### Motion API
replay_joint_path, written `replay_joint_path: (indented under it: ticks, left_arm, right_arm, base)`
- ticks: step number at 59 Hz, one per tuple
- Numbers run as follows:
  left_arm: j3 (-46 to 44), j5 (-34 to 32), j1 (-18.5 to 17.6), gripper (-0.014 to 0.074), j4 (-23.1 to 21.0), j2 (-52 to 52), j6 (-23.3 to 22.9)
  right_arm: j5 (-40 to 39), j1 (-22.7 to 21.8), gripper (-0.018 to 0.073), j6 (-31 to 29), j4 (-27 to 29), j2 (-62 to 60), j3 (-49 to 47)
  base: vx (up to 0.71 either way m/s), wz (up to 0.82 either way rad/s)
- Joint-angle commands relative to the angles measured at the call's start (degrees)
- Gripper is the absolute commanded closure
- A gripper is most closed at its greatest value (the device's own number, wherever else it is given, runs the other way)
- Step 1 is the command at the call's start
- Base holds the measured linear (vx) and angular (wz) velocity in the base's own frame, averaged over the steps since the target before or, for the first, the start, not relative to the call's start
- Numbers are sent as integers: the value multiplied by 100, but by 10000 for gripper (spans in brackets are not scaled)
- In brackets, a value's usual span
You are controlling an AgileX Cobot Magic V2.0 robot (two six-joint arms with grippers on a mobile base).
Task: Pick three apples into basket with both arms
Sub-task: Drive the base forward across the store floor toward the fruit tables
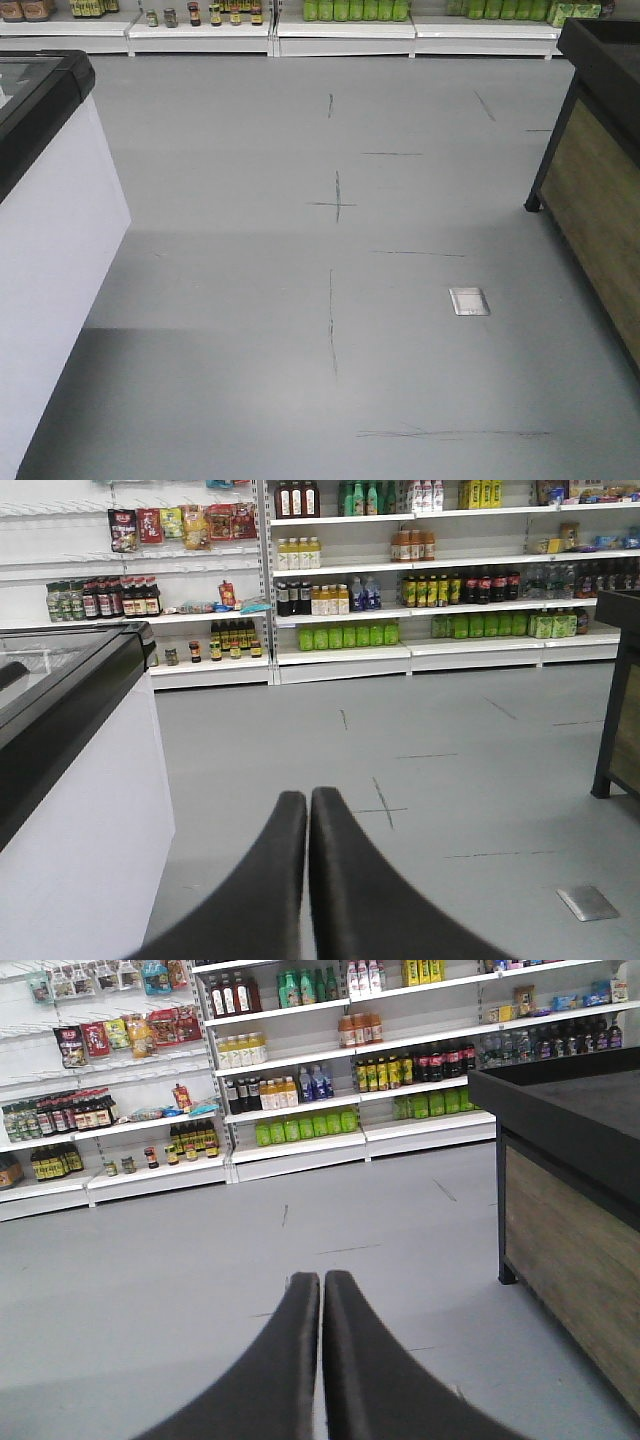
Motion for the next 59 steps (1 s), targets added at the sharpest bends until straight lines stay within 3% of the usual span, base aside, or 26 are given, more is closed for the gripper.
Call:
replay_joint_path:
  ticks: [1, 59]
  left_arm:
    - [-149, -425, -3, 602, -55, -75, -54]
    - [-149, -425, -3, 602, -55, -75, -54]
  right_arm:
    - [-424, 6, 564, -30, -67, -68, 76]
    - [-420, 6, 564, -30, -67, -68, 76]
  base:
    - [1, 3]
    - [11, 4]
